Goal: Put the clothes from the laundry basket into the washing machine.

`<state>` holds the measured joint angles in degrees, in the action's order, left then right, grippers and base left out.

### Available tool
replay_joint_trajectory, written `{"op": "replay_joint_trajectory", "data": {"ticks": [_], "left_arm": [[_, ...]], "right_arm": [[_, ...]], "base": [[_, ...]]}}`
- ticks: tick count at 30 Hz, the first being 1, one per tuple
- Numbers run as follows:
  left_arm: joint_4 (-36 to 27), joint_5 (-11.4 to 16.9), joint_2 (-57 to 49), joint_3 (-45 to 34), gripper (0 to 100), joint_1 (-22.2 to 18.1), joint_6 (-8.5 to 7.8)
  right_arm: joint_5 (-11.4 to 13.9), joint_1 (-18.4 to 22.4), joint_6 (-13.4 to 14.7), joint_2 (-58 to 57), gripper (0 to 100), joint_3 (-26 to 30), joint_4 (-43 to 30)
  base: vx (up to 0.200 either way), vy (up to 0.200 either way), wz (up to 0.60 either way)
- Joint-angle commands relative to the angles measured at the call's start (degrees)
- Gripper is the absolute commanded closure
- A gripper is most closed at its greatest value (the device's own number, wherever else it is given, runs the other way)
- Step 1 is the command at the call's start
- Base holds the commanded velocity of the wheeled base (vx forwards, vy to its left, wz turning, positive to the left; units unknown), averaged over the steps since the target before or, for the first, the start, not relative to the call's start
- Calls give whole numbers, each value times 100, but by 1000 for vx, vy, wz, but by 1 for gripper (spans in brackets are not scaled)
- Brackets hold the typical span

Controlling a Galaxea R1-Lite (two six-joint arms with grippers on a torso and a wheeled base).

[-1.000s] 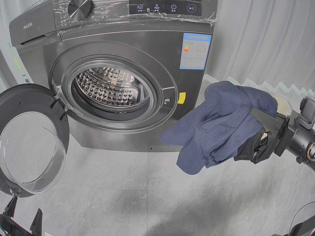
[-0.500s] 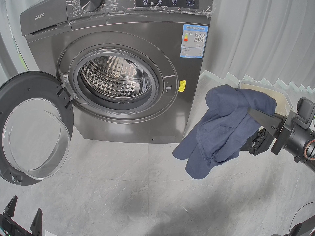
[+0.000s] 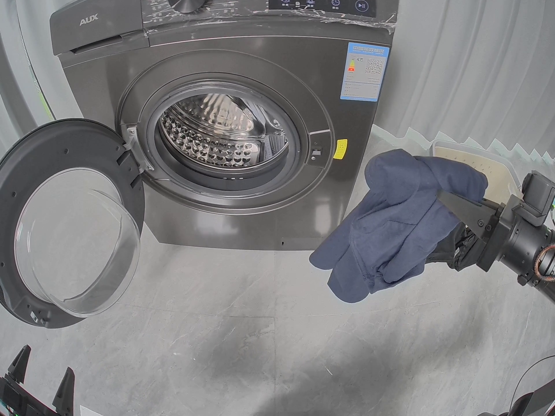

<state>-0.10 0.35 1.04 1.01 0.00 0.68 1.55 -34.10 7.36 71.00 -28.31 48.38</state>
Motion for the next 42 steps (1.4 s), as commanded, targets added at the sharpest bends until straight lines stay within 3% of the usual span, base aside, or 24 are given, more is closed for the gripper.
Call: {"op": "replay_joint_trajectory", "data": {"ticks": [1,5,42], "left_arm": [[1,0,-68,-92,0,0,2],[1,0,-68,-92,0,0,2],[1,-9,-68,-92,0,0,-7]], "right_arm": [[3,0,2,11,100,1,4],[3,0,2,19,100,9,-4],[3,-44,2,11,100,36,-4]], "base": [[0,200,0],[0,200,0],[16,0,0]]}}
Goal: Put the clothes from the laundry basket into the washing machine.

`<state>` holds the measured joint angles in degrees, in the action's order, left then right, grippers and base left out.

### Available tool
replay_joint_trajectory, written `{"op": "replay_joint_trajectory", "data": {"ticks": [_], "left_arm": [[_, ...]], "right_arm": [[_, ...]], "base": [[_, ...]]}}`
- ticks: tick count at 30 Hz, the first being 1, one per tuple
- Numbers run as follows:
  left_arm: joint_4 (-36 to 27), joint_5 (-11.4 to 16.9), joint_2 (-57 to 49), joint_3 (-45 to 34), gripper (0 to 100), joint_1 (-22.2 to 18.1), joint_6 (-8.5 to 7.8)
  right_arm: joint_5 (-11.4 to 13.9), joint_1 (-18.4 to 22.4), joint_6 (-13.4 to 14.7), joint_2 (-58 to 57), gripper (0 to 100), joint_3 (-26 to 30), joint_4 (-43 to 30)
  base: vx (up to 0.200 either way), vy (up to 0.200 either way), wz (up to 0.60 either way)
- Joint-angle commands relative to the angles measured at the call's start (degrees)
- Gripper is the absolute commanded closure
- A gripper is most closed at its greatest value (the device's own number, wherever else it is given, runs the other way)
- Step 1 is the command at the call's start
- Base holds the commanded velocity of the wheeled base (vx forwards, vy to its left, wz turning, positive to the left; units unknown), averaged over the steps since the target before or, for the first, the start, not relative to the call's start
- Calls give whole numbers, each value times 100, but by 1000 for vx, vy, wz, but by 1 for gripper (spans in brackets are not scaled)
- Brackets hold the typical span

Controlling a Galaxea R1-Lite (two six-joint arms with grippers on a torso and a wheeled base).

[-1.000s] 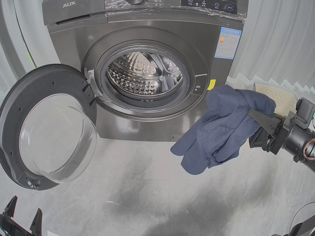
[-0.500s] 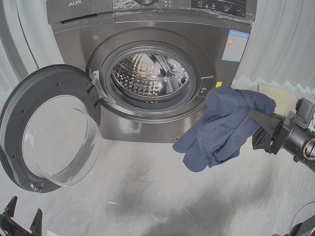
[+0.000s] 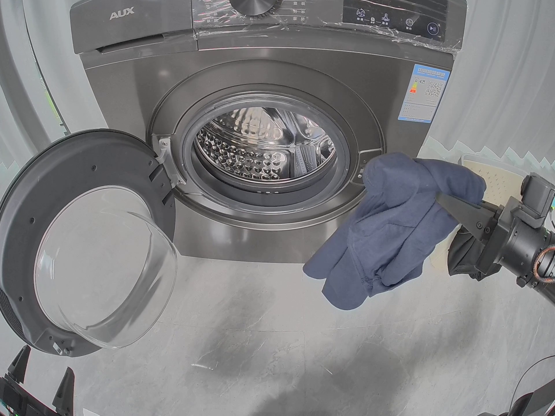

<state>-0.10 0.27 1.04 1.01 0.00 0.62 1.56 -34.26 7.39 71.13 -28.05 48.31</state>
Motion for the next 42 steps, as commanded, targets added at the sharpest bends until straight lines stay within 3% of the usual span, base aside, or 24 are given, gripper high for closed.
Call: {"op": "replay_joint_trajectory", "data": {"ticks": [1,7,13,14,17,21,23,25,27,29,31,32,34,35,36,38,42], "left_arm": [[1,0,-68,-92,0,0,-1],[1,8,-77,-101,0,-18,-132],[1,8,-77,-101,0,-18,-141],[10,17,-95,-101,0,-26,-132],[19,8,-95,-101,0,-26,-80],[45,8,-104,-101,0,-26,-132],[142,26,-104,-40,0,-26,-62],[370,228,19,646,0,-79,-18],[353,553,318,980,0,-114,-89],[353,808,503,1050,0,-141,-141],[370,1274,1004,1041,0,-132,-194],[370,1274,1004,1041,0,-132,-194],[423,1775,1645,1041,0,-70,-194],[423,1775,1645,1041,0,-70,-194],[537,2144,2164,1050,0,-35,-203],[862,2452,2691,1041,0,-26,-229],[1645,2742,3641,1077,0,167,-326]], "right_arm": [[2,-46,0,-3,100,19,3],[-59,-231,0,94,100,-25,20],[-481,-802,131,542,100,-333,258],[-675,-951,246,771,100,-421,390],[-719,-1066,316,982,100,-438,548],[-745,-1101,325,1272,100,-561,838],[-745,-1101,325,1359,100,-623,873],[-710,-1136,316,1482,100,-702,917],[-710,-1206,325,1562,100,-781,926],[-710,-1277,334,1658,100,-851,961],[-719,-1338,316,1843,100,-939,1216],[-719,-1338,316,1843,100,-939,1216],[-710,-1347,307,2098,100,-1009,1523],[-710,-1347,307,2098,100,-1009,1523],[-719,-1356,298,2221,100,-1027,1769],[-736,-1373,298,2335,100,-1062,1945],[-710,-1391,290,2432,100,-1115,2068]], "base": [[0,0,0],[0,0,0],[0,0,0],[0,0,0],[0,0,0],[0,0,0],[0,0,0],[0,0,0],[0,0,0],[0,0,0],[0,0,0],[0,0,0],[0,0,0],[0,0,0],[0,0,0],[0,0,0],[0,0,0]]}}
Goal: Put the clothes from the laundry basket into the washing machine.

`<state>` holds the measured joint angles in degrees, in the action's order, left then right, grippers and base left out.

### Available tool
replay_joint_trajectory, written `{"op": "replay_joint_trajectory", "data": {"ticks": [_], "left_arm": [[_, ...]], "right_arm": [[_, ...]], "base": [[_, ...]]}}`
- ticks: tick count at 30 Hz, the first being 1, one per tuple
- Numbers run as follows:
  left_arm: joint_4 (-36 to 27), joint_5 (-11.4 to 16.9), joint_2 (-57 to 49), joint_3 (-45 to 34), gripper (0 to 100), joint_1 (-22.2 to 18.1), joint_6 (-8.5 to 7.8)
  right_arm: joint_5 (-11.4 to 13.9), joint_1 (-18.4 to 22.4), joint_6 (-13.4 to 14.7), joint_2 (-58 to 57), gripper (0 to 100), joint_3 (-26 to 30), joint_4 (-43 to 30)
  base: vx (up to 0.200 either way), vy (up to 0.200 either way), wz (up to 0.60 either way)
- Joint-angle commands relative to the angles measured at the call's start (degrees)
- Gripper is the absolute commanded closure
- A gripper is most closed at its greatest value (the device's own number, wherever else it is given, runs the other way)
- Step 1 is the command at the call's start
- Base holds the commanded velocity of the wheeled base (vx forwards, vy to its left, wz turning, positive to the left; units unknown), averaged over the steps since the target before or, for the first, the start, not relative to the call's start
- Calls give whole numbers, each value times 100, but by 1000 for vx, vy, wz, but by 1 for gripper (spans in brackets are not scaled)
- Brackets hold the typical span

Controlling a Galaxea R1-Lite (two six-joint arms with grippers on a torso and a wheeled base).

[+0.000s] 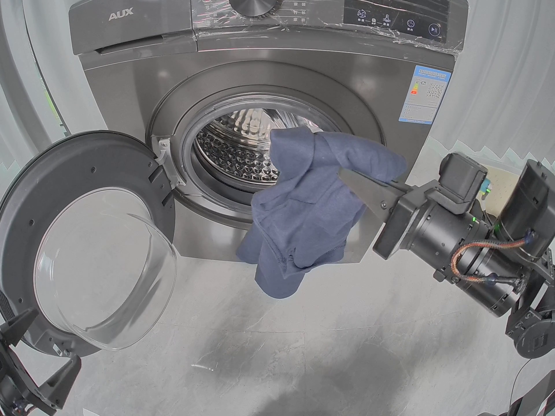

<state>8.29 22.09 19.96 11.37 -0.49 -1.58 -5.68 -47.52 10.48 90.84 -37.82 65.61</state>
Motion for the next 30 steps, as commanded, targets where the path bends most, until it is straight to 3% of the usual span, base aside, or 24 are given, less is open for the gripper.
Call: {"op": "replay_joint_trajectory", "data": {"ticks": [1,5,9,16,30], "left_arm": [[1017,568,1968,40,0,365,-88],[1658,472,2715,128,0,919,-52],[2159,129,3427,207,0,1393,-17],[3135,-477,4368,251,0,2097,194],[4401,-592,5932,427,0,2817,519]], "right_arm": [[23,-65,-20,460,100,-165,338],[32,-73,-20,522,100,-384,338],[50,-73,-20,548,100,-446,347],[50,-73,-29,575,100,-525,347],[32,-170,-38,619,100,-578,470]], "base": [[0,0,0],[0,0,0],[0,0,0],[0,0,0],[0,0,0]]}}
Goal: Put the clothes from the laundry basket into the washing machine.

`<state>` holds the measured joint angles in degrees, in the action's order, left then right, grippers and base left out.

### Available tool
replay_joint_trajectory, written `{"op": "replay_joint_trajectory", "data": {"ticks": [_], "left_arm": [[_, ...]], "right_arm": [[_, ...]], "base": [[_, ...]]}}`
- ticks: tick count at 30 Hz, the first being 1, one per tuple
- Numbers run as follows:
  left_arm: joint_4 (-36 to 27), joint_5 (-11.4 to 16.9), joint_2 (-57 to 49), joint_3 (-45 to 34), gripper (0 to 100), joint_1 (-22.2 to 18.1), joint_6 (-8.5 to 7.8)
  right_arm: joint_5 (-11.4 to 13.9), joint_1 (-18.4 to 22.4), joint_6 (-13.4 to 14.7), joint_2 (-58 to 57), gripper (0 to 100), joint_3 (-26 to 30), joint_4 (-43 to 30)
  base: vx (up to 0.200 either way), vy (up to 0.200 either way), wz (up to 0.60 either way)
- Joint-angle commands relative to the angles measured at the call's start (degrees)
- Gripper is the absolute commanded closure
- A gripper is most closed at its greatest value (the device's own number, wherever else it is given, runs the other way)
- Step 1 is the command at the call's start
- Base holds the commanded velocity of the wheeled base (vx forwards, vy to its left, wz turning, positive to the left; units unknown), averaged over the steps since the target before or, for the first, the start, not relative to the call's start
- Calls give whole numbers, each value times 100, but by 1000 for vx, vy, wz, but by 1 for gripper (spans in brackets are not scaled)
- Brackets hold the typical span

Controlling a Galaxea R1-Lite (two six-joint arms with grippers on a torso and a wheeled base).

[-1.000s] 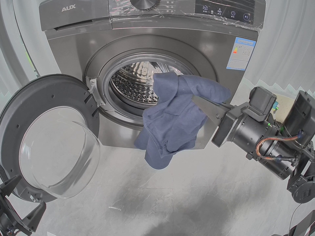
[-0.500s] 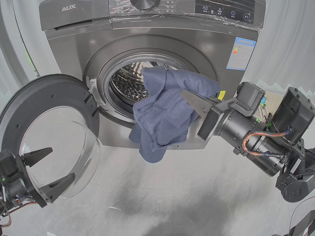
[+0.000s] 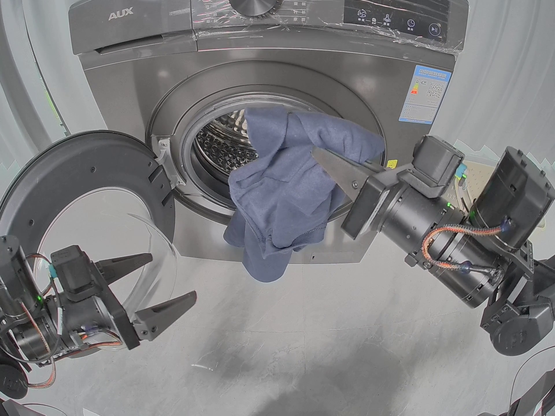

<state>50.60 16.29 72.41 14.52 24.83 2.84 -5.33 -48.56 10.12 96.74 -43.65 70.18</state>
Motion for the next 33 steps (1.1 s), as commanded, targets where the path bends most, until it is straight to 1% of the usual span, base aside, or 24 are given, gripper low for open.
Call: {"op": "replay_joint_trajectory", "data": {"ticks": [1,9,10,12,14,15,16,17,20,24,27,28,29,30,31,33], "left_arm": [[187,-11,810,156,0,285,85],[591,32,1662,429,0,294,94],[723,41,1794,499,0,303,129],[864,24,1935,596,0,356,287],[978,15,2005,666,0,452,525],[978,15,2005,666,0,452,525],[1004,6,2084,719,0,523,665],[1013,6,2163,754,0,567,700],[1039,-3,2339,824,0,575,718],[1224,-11,2699,948,0,567,727],[1408,-11,2901,1018,0,567,779],[1575,-20,3024,1071,0,575,902],[1690,-38,3121,1097,0,575,990],[1786,-82,3209,1132,0,575,1043],[1786,-82,3209,1132,0,575,1043],[2006,-240,3473,1255,0,575,1105]], "right_arm": [[-3,-66,-1,55,100,-3,22],[-12,-75,-1,90,100,15,136],[-12,-75,-1,90,100,6,136],[-12,-75,-1,90,100,15,136],[-21,-84,-10,90,100,24,136],[-21,-84,-10,90,100,24,136],[-21,-84,-10,90,100,24,136],[-21,-93,-10,90,100,24,136],[-21,-93,-10,90,100,24,136],[-21,-119,-19,90,100,24,136],[-30,-137,-19,73,100,24,145],[-39,-137,-19,64,100,32,136],[-39,-137,-19,64,100,32,145],[-39,-137,-19,55,100,32,145],[-39,-137,-19,55,100,32,145],[-39,-137,-19,55,100,68,145]], "base": [[0,0,0],[0,0,0],[0,0,0],[0,0,0],[0,0,0],[0,0,0],[0,0,0],[0,0,0],[0,0,0],[0,0,0],[0,0,0],[0,0,0],[0,0,0],[0,0,0],[0,0,0],[0,0,0]]}}
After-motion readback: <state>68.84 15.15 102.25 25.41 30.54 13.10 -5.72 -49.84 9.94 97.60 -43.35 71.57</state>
